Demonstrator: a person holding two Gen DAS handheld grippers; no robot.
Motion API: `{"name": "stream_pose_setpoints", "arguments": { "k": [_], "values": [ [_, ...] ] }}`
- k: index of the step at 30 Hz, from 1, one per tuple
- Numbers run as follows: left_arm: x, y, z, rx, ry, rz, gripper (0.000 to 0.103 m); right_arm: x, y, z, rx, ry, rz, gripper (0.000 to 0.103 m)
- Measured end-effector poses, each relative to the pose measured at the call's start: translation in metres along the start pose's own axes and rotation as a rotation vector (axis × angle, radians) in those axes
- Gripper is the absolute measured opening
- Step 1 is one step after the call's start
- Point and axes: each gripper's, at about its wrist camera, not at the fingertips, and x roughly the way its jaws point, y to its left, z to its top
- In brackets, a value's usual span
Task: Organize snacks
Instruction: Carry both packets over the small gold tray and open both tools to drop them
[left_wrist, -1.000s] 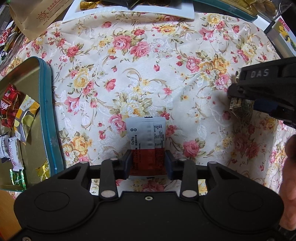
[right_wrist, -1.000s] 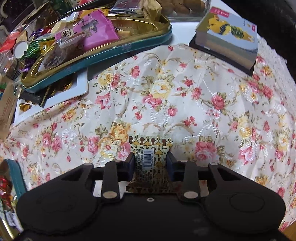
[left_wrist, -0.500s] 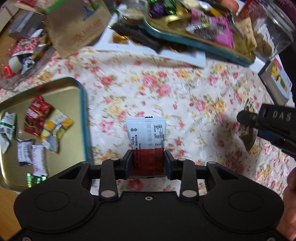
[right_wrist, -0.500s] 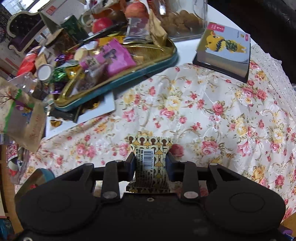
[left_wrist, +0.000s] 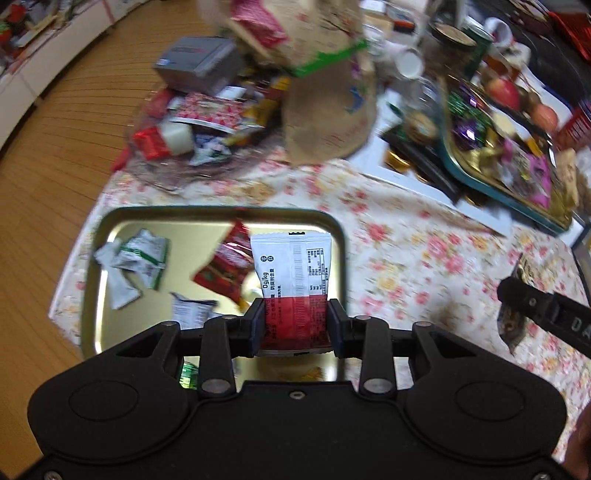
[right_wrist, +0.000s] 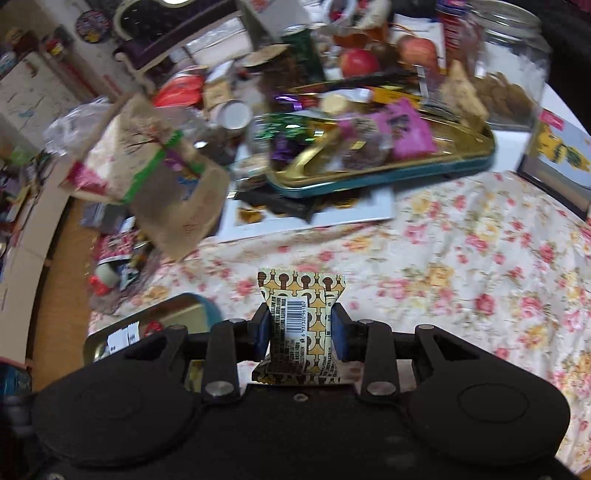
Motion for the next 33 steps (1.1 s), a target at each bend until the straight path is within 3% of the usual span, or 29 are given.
{"name": "stream_pose_setpoints", "arguments": {
  "k": [8,15,33],
  "values": [
    [0.002,0.064,0.001,-0.059,-0.045,0.12,0.044,0.006,0.073,-0.02,-0.135,0.032,0.103,0.035],
    [0.003,0.102,-0.002,-0.101,-0.062,0.15,0.045,0.011,0.113,-0.047,-0.249,0.077,0.157,0.035],
    [-0.004,0.116,-0.005,-0.138,-0.083,0.122,0.049,0.02,0.128,-0.052,-0.269,0.088,0.165,0.035]
  ]
}}
